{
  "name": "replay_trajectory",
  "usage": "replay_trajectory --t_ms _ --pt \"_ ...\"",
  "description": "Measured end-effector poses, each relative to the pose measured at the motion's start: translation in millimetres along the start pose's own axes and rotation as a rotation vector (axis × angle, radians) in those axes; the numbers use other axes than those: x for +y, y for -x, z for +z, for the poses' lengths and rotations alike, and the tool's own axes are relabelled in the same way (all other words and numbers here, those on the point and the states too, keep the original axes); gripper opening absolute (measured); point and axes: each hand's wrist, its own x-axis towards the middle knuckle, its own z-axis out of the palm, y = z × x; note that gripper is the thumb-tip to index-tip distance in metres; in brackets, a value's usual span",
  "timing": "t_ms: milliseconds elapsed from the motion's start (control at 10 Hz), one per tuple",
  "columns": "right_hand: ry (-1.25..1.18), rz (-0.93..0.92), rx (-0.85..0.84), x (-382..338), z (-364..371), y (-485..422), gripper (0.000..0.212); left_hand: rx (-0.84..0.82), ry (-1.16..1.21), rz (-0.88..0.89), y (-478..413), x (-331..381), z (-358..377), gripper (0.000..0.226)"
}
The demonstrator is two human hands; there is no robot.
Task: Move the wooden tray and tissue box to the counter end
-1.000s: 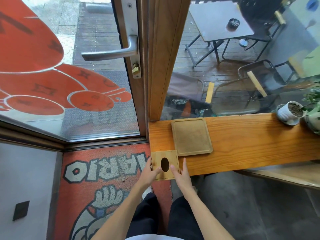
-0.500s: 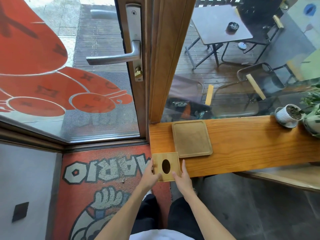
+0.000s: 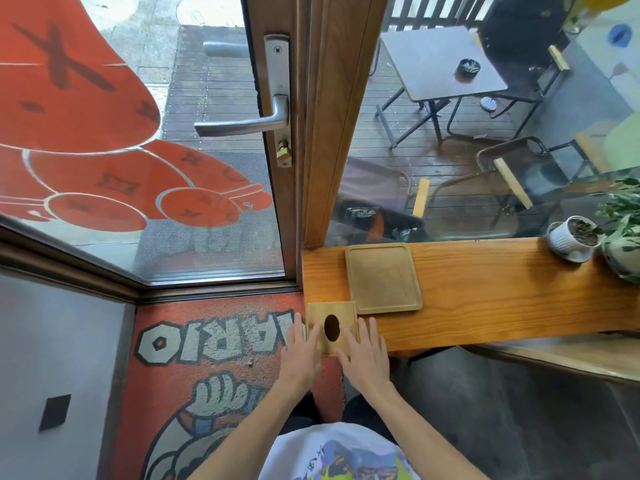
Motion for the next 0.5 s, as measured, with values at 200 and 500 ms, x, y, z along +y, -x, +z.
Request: replay_trajectory --t_ms 200,500 --pt "0.093 -0.044 -0.147 11 -10 -4 0.062 -0.123 -0.039 -0.107 7 6 -7 0.068" --pt "-1.058 0.27 -0.251 39 -62 -14 0.038 0.19 0.307 -0.132 10 39 -12 0.039"
